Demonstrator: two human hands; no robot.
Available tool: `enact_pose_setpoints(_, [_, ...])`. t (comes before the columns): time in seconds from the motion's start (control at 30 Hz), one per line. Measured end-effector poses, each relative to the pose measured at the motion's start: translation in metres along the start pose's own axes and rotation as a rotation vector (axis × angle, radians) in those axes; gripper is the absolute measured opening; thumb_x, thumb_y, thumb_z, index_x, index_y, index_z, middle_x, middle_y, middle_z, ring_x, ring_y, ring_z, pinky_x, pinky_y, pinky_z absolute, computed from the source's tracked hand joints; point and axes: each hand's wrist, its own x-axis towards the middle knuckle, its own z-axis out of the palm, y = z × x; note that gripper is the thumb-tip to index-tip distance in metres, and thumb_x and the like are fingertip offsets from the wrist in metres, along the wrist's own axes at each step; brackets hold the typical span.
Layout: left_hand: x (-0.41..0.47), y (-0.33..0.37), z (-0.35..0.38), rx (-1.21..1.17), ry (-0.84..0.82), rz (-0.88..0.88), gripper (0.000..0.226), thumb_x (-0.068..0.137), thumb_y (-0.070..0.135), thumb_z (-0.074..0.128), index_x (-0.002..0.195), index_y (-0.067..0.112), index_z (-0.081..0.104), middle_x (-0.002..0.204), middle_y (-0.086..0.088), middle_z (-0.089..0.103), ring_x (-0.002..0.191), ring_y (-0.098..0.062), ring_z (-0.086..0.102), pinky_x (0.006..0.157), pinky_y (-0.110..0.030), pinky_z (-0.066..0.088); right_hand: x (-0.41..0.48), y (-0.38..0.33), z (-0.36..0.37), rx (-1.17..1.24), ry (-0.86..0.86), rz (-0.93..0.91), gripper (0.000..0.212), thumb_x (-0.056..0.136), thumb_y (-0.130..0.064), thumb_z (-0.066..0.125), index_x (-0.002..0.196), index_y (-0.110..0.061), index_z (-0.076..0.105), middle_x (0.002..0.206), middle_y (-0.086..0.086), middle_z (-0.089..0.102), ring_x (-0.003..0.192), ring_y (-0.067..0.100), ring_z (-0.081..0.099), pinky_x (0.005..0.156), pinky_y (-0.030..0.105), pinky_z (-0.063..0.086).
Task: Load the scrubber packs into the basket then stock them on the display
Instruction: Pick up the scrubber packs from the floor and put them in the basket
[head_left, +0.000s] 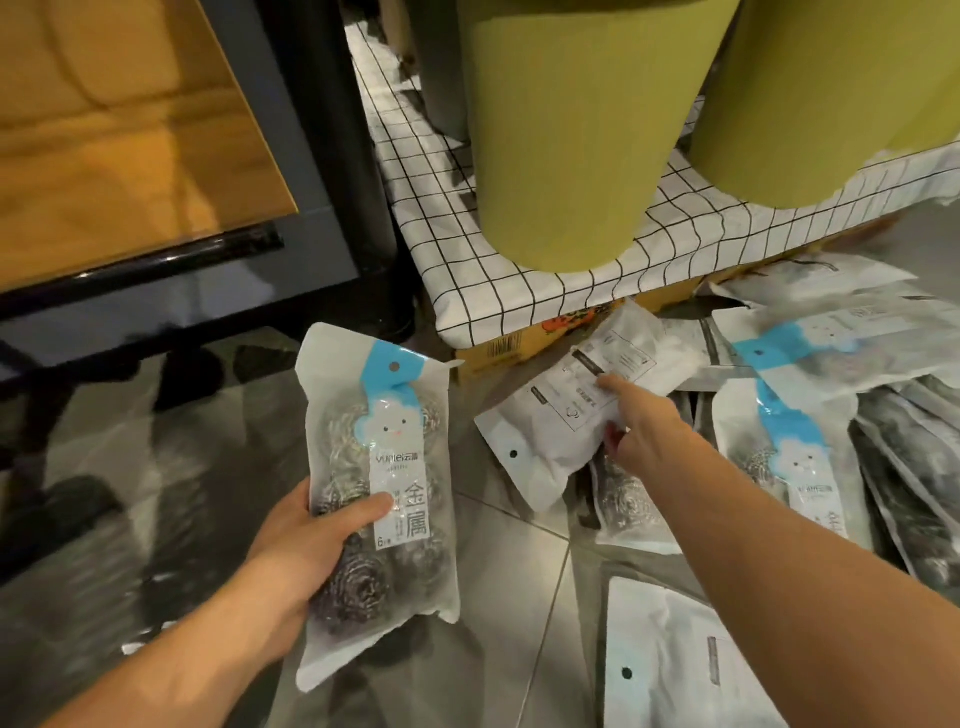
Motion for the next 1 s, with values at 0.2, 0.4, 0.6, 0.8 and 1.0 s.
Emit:
enact_pose_setpoints(0.2, [-0.027,0.041,-0.002,-0.075,-0.025,0.121,0.041,0.076,0.015,0.083,0.109,0.025,0.062,0.098,-0.005,0.077,0.087,-0.028,0.075,0.084,-0.049,0.059,-0.083,-0.027,-0.032,0.012,-0.09,-0.164,0.021,0.086,-0.007,0.074,0.105,-0.01,0.064,0.102,0.013,0.073,0.089,0.027,0.072,0.04,0.019,0.053])
enact_pose_setpoints(0.4, [-0.089,0.13,-0.023,-0.186,-0.134,0.33,0.048,0.072,0.019,0.086,0.112,0.028,0.062,0.102,-0.003,0.077,0.091,-0.028,0.075,0.086,-0.052,0.058,-0.228,-0.09,-0.016,-0.035,-0.277,-0.584,0.016,0.086,-0.006,0.072,0.095,-0.017,0.066,0.079,-0.003,0.072,0.065,0.01,0.067,0.049,0.02,0.055])
enact_pose_setpoints(0.6, [-0.177,0.221,-0.123,-0.24,-0.107,0.541,0.036,0.079,0.018,0.081,0.112,0.018,0.069,0.093,-0.004,0.079,0.08,-0.022,0.077,0.065,-0.036,0.061,-0.375,-0.123,0.067,-0.156,-0.625,-0.982,0.023,0.085,-0.002,0.07,0.095,-0.023,0.071,0.082,-0.014,0.077,0.07,0.0,0.071,0.058,0.018,0.058])
enact_pose_setpoints(0.8, [-0.241,0.239,-0.312,-0.204,0.172,0.653,0.024,0.084,0.014,0.073,0.108,0.011,0.071,0.089,-0.009,0.079,0.071,-0.021,0.076,0.056,-0.032,0.06,-0.478,-0.072,0.182,-0.335,-0.943,-1.388,0.04,0.081,-0.005,0.078,0.112,-0.029,0.068,0.098,-0.021,0.076,0.097,-0.001,0.07,0.082,0.018,0.058])
enact_pose_setpoints(1.0, [-0.253,0.16,-0.494,-0.234,0.462,0.53,0.044,0.065,0.012,0.077,0.108,0.014,0.07,0.079,-0.01,0.078,0.061,-0.022,0.073,0.052,-0.038,0.06,-0.543,0.056,0.296,-0.748,-1.239,-1.75,0.038,0.081,-0.008,0.075,0.113,-0.024,0.064,0.107,-0.015,0.068,0.1,-0.001,0.062,0.082,0.018,0.048])
